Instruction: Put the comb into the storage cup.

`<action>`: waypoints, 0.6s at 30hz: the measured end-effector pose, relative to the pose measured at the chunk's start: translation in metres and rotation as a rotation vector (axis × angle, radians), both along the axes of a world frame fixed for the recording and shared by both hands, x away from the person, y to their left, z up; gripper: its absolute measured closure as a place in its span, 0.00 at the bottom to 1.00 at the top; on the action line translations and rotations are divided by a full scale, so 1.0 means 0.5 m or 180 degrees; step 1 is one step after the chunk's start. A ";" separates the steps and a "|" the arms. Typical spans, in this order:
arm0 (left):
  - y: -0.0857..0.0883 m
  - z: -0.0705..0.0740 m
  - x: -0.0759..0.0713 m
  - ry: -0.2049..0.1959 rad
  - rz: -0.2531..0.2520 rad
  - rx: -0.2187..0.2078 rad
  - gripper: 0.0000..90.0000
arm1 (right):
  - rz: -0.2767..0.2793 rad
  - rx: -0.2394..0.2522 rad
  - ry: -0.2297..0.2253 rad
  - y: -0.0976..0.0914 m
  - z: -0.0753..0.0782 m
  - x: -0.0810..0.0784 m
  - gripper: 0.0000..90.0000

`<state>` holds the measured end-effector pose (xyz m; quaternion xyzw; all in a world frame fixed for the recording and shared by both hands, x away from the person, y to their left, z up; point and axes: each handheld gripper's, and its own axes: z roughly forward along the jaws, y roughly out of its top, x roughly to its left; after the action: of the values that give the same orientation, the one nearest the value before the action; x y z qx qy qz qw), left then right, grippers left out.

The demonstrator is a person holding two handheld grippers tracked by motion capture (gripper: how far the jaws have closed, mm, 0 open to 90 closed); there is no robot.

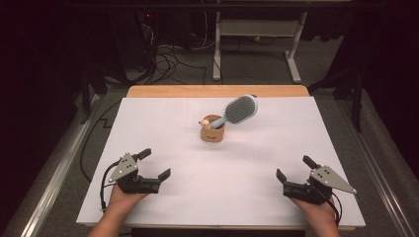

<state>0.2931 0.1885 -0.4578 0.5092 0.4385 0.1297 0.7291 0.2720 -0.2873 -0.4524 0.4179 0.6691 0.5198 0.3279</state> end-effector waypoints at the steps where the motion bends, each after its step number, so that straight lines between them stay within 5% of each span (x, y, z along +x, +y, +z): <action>1: 0.004 -0.001 -0.002 0.0006 0.0011 -0.0007 0.01 | -0.0004 0.0019 -0.0024 -0.003 0.001 -0.006 0.00; 18: 0.009 -0.003 -0.005 0.0031 0.0021 -0.0032 0.01 | 0.0038 0.0070 -0.0078 -0.004 -0.002 -0.006 0.00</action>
<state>0.2907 0.1932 -0.4593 0.5047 0.4443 0.1275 0.7291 0.2691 -0.2895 -0.4535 0.4111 0.6617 0.5341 0.3284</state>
